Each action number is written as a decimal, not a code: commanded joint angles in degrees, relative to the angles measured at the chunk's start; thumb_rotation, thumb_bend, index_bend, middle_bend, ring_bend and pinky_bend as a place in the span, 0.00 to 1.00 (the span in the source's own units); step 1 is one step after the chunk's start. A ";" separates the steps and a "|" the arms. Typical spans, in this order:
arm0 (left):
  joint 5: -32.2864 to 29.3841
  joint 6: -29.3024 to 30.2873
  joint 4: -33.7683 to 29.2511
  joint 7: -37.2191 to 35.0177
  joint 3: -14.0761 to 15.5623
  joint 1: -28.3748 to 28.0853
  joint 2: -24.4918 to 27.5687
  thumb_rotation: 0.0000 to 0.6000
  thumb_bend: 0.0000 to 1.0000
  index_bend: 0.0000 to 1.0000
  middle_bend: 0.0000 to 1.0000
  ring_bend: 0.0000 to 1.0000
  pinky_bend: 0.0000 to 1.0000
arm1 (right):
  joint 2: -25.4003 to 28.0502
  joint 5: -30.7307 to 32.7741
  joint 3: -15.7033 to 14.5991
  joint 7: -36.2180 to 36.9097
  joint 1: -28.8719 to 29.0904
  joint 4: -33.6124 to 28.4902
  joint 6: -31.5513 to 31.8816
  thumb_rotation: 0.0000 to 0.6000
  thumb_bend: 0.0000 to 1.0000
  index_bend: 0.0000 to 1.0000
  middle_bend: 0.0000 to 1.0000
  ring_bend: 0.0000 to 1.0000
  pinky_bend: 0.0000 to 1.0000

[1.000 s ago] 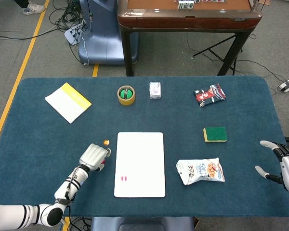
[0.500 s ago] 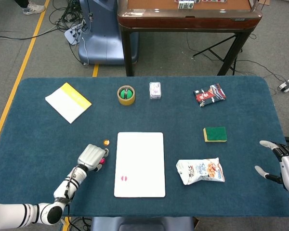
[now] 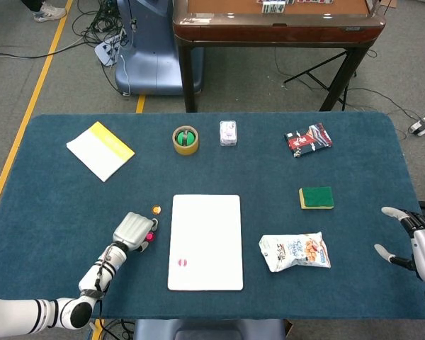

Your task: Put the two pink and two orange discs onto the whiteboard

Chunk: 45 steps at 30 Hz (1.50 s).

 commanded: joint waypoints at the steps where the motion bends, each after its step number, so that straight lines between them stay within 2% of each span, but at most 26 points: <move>1: -0.04 0.03 0.31 -0.26 -0.13 0.00 -0.16 1.00 0.31 0.52 1.00 1.00 1.00 | 0.01 0.04 0.01 0.01 -0.01 0.00 0.00 1.00 0.00 0.28 0.34 0.31 0.40; 7: -0.28 0.10 0.78 0.03 0.11 -0.01 -0.39 1.00 0.31 0.60 1.00 1.00 1.00 | -0.01 0.04 0.02 0.02 0.01 0.02 -0.03 1.00 0.00 0.28 0.34 0.31 0.40; 16: 1.82 0.61 0.01 -1.08 0.22 0.27 -0.38 1.00 0.31 0.64 1.00 1.00 1.00 | -0.02 0.07 0.06 0.04 -0.02 0.03 0.08 1.00 0.00 0.28 0.34 0.31 0.40; 28: 5.58 2.20 -5.87 -0.07 -1.02 -0.79 0.04 1.00 0.31 0.65 1.00 1.00 1.00 | -0.01 -0.11 0.08 0.33 -0.22 0.12 0.57 1.00 0.00 0.28 0.34 0.31 0.40; 42: 2.55 2.26 -8.32 5.01 -2.18 -3.83 -3.08 1.00 0.31 0.64 1.00 1.00 1.00 | 0.30 -0.21 0.26 1.84 -0.78 0.47 1.74 1.00 0.00 0.28 0.34 0.31 0.40; 45: 1.96 2.30 -8.57 5.82 -2.08 -4.32 -3.59 1.00 0.31 0.60 1.00 1.00 1.00 | 0.35 -0.22 0.26 1.96 -0.76 0.47 1.67 1.00 0.00 0.28 0.34 0.31 0.40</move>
